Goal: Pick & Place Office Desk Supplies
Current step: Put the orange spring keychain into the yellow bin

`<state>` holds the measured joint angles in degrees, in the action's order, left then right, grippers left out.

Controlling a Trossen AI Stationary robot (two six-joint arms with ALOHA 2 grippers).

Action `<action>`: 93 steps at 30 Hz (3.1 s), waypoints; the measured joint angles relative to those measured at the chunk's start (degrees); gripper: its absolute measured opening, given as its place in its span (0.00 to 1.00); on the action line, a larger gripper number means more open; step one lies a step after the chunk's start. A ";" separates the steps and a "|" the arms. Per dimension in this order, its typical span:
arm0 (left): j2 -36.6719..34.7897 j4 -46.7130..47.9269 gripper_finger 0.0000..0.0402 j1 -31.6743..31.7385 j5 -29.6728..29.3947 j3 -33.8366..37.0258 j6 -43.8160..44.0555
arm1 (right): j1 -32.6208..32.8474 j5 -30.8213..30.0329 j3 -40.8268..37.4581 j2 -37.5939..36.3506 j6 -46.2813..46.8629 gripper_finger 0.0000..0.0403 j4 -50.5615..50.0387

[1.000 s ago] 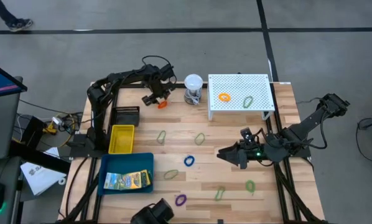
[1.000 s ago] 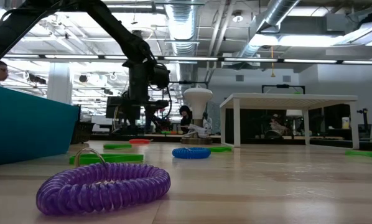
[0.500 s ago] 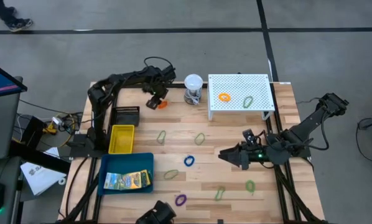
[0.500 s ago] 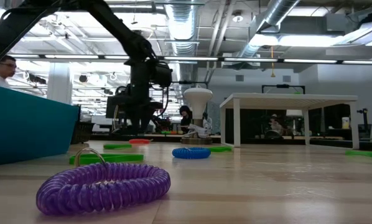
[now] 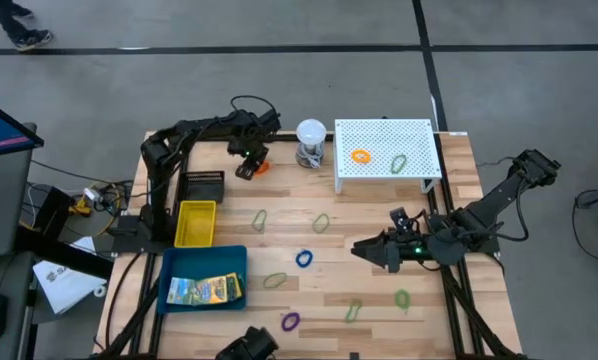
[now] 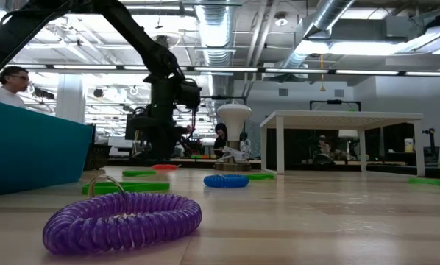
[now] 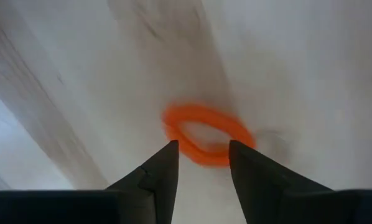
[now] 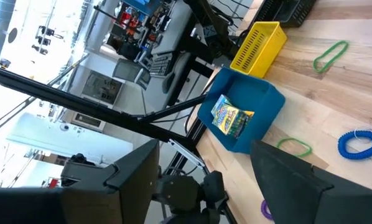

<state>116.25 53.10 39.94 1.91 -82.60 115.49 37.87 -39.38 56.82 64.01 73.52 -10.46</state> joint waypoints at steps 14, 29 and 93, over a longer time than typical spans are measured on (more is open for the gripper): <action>-0.11 -6.14 0.34 -0.65 2.26 4.99 4.78 | -0.13 0.33 0.00 0.00 1.11 0.62 -1.99; -0.44 -8.19 0.33 -1.03 0.61 7.98 5.26 | 0.24 0.33 0.00 0.00 2.34 0.62 -2.34; -52.47 33.51 0.01 -12.03 -21.49 16.01 -102.95 | 3.26 2.08 0.00 0.02 -3.02 0.62 -2.38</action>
<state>63.77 86.61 27.92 -19.58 -66.59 12.54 41.12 -37.30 56.82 64.03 70.50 -12.84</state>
